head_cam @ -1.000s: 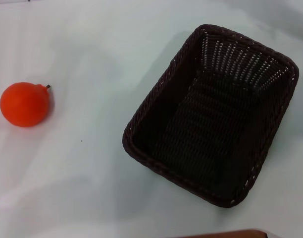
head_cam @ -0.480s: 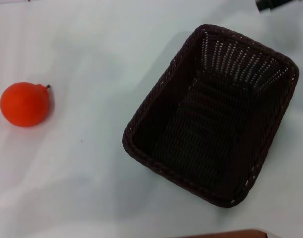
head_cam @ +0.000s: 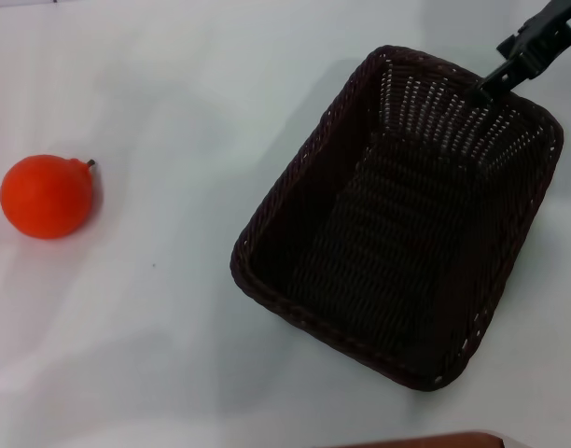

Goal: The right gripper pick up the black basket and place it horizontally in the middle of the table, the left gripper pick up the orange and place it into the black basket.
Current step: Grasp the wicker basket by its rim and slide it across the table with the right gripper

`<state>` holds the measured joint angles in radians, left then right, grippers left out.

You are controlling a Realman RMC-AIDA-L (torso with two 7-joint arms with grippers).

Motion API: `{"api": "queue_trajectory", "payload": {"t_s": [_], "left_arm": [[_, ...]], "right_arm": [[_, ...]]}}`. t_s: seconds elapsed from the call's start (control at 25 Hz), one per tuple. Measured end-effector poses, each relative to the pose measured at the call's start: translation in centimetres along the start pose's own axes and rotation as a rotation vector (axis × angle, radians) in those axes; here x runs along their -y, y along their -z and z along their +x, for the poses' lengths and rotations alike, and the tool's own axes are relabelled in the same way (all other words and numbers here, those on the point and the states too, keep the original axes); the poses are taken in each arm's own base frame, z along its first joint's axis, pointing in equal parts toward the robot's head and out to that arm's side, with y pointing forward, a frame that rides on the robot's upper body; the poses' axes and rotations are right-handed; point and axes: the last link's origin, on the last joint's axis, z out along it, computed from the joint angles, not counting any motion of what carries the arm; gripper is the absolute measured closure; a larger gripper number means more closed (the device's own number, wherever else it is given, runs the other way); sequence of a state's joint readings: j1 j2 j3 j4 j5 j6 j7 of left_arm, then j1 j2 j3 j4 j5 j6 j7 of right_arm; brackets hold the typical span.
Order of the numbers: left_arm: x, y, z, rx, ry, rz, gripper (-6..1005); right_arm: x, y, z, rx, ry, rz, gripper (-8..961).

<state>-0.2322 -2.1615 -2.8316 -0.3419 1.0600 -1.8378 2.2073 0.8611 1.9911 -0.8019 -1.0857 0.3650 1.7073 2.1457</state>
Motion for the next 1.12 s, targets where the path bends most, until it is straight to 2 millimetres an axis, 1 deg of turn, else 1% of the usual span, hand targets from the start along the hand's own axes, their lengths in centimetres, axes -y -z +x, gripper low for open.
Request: {"api": "queue_trajectory", "payload": {"t_s": [0.2,0.36,0.48,0.56,0.64,0.8,0.88,1.12], "left_arm": [[-0.3,-0.1,0.1,-0.014,0.002,-0.019,277],[-0.3,-0.3,0.1,-0.016,0.002,-0.023,277],[-0.3,-0.5,0.0,-0.016,0.002,-0.025,279],[-0.4,-0.7,-0.1,-0.015,0.002,-0.029,280],[-0.4,-0.8,-0.1,-0.015,0.003,-0.032,280],[-0.3,-0.8,-0.2,-0.010,0.001,-0.026,281],[-0.1,-0.8,-0.2,-0.005,-0.001,-0.019,281],[0.0,-0.8,-0.2,-0.004,-0.003,-0.012,281]], "right_arm": [[-0.1,-1.5,-0.4,0.015,-0.007,-0.002,11],[0.0,-3.2,-0.7,0.035,-0.006,-0.007,11],[0.0,-4.7,-0.5,0.053,0.013,-0.019,57],[0.0,-5.3,-0.2,0.050,0.022,-0.032,87],[0.0,-5.6,0.0,0.044,0.027,-0.041,117],[0.0,-5.6,0.1,0.036,0.023,-0.038,178],[0.0,-5.6,0.1,0.036,0.022,-0.035,387],[0.1,-5.3,-0.3,0.051,0.013,-0.020,631]]}}
